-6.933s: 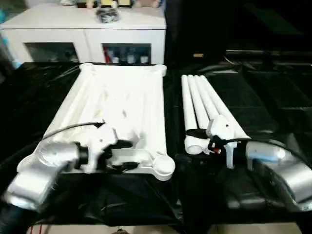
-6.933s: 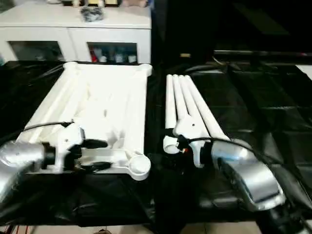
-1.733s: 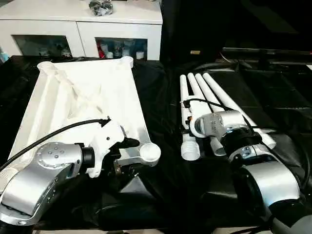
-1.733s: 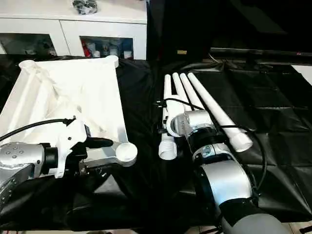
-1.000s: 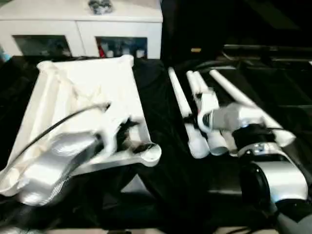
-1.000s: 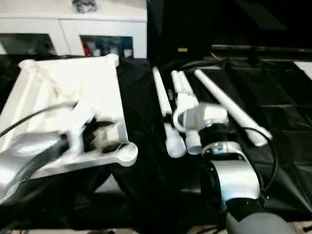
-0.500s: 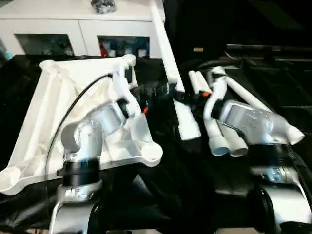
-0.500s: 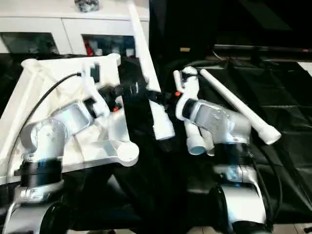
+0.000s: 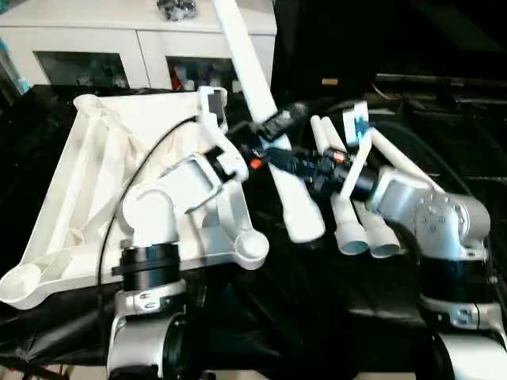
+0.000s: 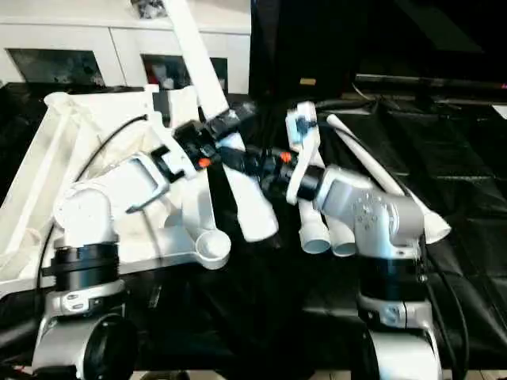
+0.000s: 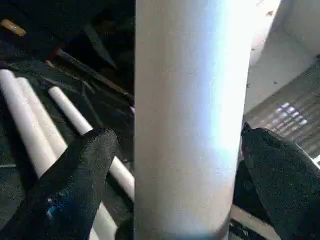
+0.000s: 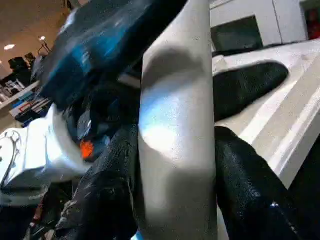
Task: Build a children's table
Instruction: Pick table leg
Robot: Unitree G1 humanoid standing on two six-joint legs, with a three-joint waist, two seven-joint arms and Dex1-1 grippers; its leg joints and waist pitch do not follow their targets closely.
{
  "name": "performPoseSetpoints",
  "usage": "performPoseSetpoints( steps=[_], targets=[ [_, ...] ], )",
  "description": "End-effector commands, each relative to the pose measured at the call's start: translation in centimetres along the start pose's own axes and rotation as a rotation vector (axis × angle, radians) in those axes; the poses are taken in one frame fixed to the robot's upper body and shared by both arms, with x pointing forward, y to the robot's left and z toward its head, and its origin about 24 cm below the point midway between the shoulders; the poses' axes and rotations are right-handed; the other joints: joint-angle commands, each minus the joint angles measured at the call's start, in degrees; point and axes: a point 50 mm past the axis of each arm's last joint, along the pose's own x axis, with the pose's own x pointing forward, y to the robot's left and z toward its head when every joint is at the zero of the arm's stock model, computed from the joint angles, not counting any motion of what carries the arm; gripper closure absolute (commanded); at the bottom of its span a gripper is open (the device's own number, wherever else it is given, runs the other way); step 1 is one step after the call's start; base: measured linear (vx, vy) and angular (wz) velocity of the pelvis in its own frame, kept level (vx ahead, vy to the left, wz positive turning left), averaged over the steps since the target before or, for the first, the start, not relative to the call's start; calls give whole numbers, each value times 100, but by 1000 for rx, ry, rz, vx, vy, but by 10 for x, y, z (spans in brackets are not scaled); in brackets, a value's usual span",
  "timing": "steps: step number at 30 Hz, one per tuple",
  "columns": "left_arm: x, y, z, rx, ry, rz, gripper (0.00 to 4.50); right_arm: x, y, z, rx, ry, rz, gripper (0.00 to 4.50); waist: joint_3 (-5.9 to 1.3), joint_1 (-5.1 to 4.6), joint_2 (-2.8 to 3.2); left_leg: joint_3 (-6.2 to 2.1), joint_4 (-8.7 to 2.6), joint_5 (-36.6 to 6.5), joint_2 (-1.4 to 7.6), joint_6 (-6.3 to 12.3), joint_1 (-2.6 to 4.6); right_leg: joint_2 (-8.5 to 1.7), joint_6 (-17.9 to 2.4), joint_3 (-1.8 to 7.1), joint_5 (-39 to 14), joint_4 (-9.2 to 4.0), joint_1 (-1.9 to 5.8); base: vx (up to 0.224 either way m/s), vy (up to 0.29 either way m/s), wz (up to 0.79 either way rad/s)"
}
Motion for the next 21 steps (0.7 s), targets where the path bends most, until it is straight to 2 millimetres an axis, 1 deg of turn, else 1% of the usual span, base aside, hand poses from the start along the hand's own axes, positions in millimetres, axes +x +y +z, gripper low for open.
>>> performPoseSetpoints(
  steps=[1, 2, 3, 4, 7, 8, 9, 10, 12, 13, 15, 16, 18, 19, 20, 21],
  targets=[
    [3, -3, 4, 6, -8, 17, 0, 1, 7, 3, -64, 15, 8, 270, -399, 15, -51, -77, -333, -297, 225, 129, 117, -378, -1315, 180, 409, -441, 308, 0, 0, 0],
    [3, -2, 5, 4, -17, 47, 0, 4, 8, 1, -101, 30, -15, 270, -399, 21, -52, -81, -335, -308, 232, 97, 118, -383, -1282, 181, 393, -442, 308, 0, 0, 0],
    [3, 0, 5, 7, -20, 75, 18, 4, 8, 1, -113, 34, -21, 270, -398, 18, -54, -80, -333, -304, 231, 86, 118, -378, -1266, 183, 410, -441, 305, 0, 0, 0],
    [3, 4, 7, 24, -23, 155, 29, 8, 9, 0, -157, 49, -53, 270, -395, 14, -45, -82, -338, -331, 233, 71, 123, -382, -1256, 184, 395, -443, 296, 0, 0, 0],
    [3, 8, 9, 38, -39, 235, 42, 14, 13, -3, -199, 65, -82, 270, -388, 5, -40, -88, -345, -379, 228, 26, 118, -381, -1162, 191, 309, -460, 298, 0, 0, 0],
    [3, 8, 9, 41, -44, 252, 56, 16, 14, -3, -209, 68, -88, 270, -389, 2, -38, -94, -350, -377, 229, -1, 121, -374, -1139, 186, 300, -464, 290, 0, 0, 0],
    [3, 9, 9, 49, -55, 298, 56, 21, 17, -5, -240, 75, -105, 270, -389, -1, -43, -90, -345, -377, 227, -12, 120, -374, -1135, 189, 306, -461, 293, 0, 0, 0],
    [3, 9, 9, 49, -55, 298, 80, 21, 17, -5, -240, 75, -105, 270, -390, -4, -35, -95, -348, -376, 227, -30, 118, -374, -1119, 188, 309, -459, 291, 0, 0, 0],
    [4, 10, 9, 65, -76, 346, 79, 26, 18, -4, -275, 77, -137, 270, -391, -3, -24, -98, -348, -368, 229, -42, 117, -373, -1106, 190, 361, -458, 290, 0, 0, 0],
    [4, 10, 10, 77, -93, 376, 88, 28, 19, -4, -289, 76, -155, 270, -397, -3, -16, -102, -350, -351, 240, -55, 122, -376, -1116, 186, 435, -449, 287, 0, 0, 0],
    [4, 12, 12, 79, -123, 430, 118, 31, 18, -3, -296, 72, -177, 270, -393, -11, -20, -98, -352, -406, 225, -55, 120, -367, -1107, 189, 438, -459, 287, 0, 0, 0],
    [4, 13, 13, 72, -138, 448, 121, 31, 18, -3, -299, 72, -182, 270, -400, -9, -4, -105, -349, -405, 231, -68, 127, -365, -1100, 189, 482, -451, 288, 0, 0, 0],
    [4, 13, 13, 58, -152, 456, 123, 32, 19, -3, -304, 74, -184, 270, -404, -4, -1, -107, -350, -390, 228, -83, 123, -364, -1111, 185, 565, -442, 293, 0, 0, 0],
    [4, 11, 14, 59, -159, 454, 143, 33, 20, -4, -313, 80, -186, 270, -409, -4, -3, -109, -350, -362, 232, -87, 126, -362, -1121, 181, 644, -430, 294, 0, 0, 0],
    [4, 11, 14, 60, -161, 454, 143, 33, 20, -5, -315, 82, -186, 270, -409, -6, 1, -109, -352, -352, 234, -86, 125, -359, -1129, 179, 678, -427, 290, 0, 0, 0],
    [5, 10, 14, 61, -161, 449, 158, 33, 20, -5, -317, 84, -186, 270, -407, -8, 3, -107, -350, -358, 232, -84, 125, -359, -1135, 179, 719, -428, 287, 0, 0, 0]
  ],
)
